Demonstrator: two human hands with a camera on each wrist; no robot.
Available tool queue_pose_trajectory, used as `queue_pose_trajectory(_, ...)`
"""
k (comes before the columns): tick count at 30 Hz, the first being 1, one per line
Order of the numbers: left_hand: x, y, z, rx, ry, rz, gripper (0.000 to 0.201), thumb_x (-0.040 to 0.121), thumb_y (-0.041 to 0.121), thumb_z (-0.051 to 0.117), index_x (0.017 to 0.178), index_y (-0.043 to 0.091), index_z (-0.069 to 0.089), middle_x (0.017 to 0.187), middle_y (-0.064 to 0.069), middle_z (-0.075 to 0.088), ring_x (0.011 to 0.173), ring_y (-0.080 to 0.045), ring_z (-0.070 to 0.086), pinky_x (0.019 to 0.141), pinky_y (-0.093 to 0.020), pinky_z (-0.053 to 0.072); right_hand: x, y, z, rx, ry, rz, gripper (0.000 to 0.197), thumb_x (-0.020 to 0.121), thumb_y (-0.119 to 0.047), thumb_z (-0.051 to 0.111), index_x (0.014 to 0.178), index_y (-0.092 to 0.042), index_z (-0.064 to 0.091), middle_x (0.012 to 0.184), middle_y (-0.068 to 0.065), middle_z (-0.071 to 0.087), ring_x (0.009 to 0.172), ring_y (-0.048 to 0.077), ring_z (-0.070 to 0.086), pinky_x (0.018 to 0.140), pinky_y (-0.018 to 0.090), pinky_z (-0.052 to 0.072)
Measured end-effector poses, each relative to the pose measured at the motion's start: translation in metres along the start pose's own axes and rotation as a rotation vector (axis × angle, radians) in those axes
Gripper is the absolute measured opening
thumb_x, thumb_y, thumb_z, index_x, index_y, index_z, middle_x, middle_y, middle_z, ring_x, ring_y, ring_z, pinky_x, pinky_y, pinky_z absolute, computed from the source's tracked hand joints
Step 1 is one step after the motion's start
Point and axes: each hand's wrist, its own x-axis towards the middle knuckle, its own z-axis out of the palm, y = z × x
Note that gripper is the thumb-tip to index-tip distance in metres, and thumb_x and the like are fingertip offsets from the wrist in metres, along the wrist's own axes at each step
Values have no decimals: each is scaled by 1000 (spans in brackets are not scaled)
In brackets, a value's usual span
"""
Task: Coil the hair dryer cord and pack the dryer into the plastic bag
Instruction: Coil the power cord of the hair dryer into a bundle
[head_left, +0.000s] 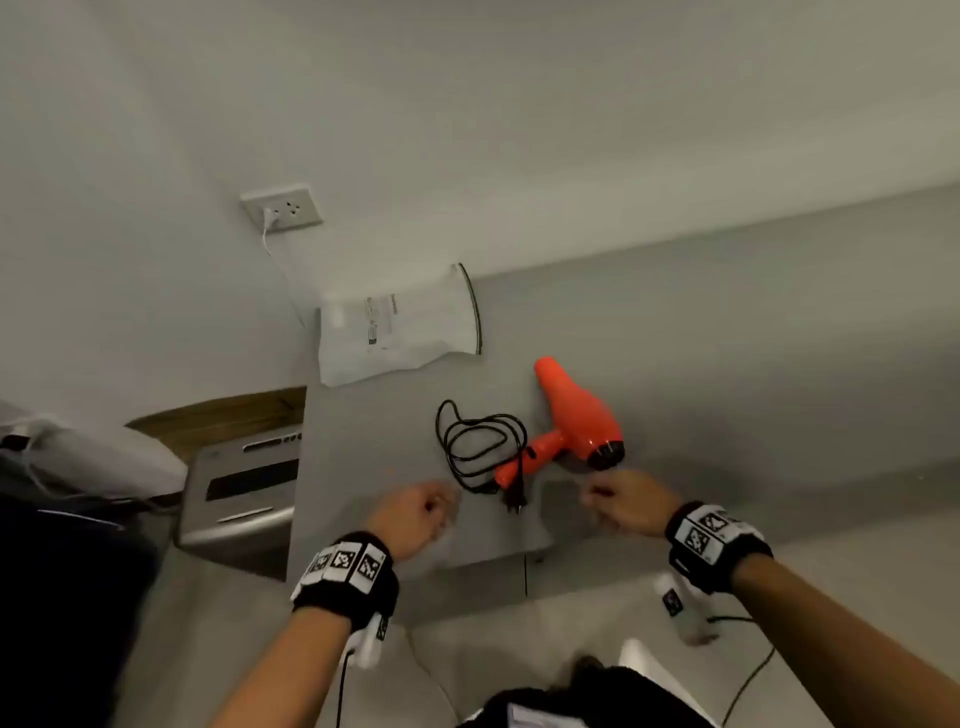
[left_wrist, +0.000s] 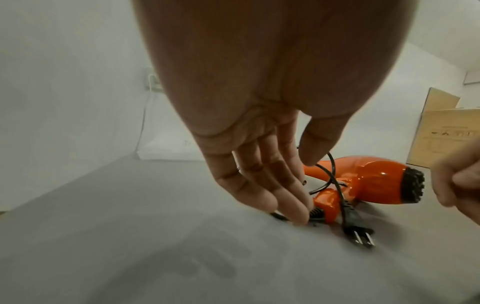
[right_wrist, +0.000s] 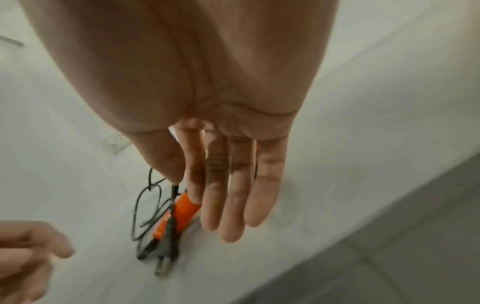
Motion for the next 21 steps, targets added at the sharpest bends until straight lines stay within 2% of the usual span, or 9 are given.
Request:
queue_pose_trajectory(2,23,0,-7,77,78,6,28,93,5,51,114,15,66,98,-9,77,84,-24,74,86,-38,57,20,-15,-5,-6,96,-32,19,97,-14,53,82,-20,63,75,5,74,54,17,67,49,21,53)
queue_pose_trajectory(4,41,3,-17,185,189,-18,28,98,15,51,124,16,62,109,-9,74,98,-29,71,89,-35,52,36,-36,-10,2,161,-57,16,96,-14,55,84,-18,64,74,3,70,58,19,66,52,23,56)
queue_pose_trajectory(7,61,5,-21,187,258,-40,37,97,13,53,134,10,54,123,-12,66,110,-31,63,91,-32,44,58,-51,-4,-26,291,-67,10,93,-19,63,84,-19,63,81,8,69,76,28,69,72,40,58)
queue_pose_trajectory(8,66,5,-22,181,271,-42,41,95,12,54,136,9,51,126,-13,63,112,-32,61,94,-35,45,64,-52,-1,-10,317,-42,5,92,-19,65,88,-16,65,86,10,71,83,31,70,76,41,57)
queue_pose_trajectory(11,81,8,-23,199,311,-27,55,92,13,56,145,14,41,133,-17,55,117,-37,58,103,-44,46,84,-56,4,19,403,-2,28,89,-23,70,112,-7,67,90,8,68,94,30,68,82,33,51)
queue_pose_trajectory(14,89,13,-21,198,292,-7,67,91,18,58,153,23,31,132,-17,54,116,-35,59,102,-46,48,96,-62,6,-26,400,5,43,88,-33,71,124,-9,65,101,9,71,101,27,66,91,37,51)
queue_pose_trajectory(15,90,16,-20,211,278,-3,70,92,19,58,155,26,28,129,-16,55,115,-34,59,100,-45,48,99,-65,6,-49,386,8,41,89,-35,70,122,-11,66,104,9,72,103,27,66,92,37,51)
queue_pose_trajectory(18,94,22,-18,233,249,13,70,93,20,55,155,30,26,122,-16,60,111,-35,59,96,-44,49,104,-71,5,-138,320,1,21,91,-31,65,104,-15,70,103,12,73,102,33,67,83,35,50)
queue_pose_trajectory(21,91,25,-21,207,253,7,53,95,20,55,146,26,45,116,-14,68,109,-33,63,92,-37,49,102,-80,2,-125,293,-49,17,91,-23,64,101,-11,72,100,14,75,95,32,67,79,32,48)
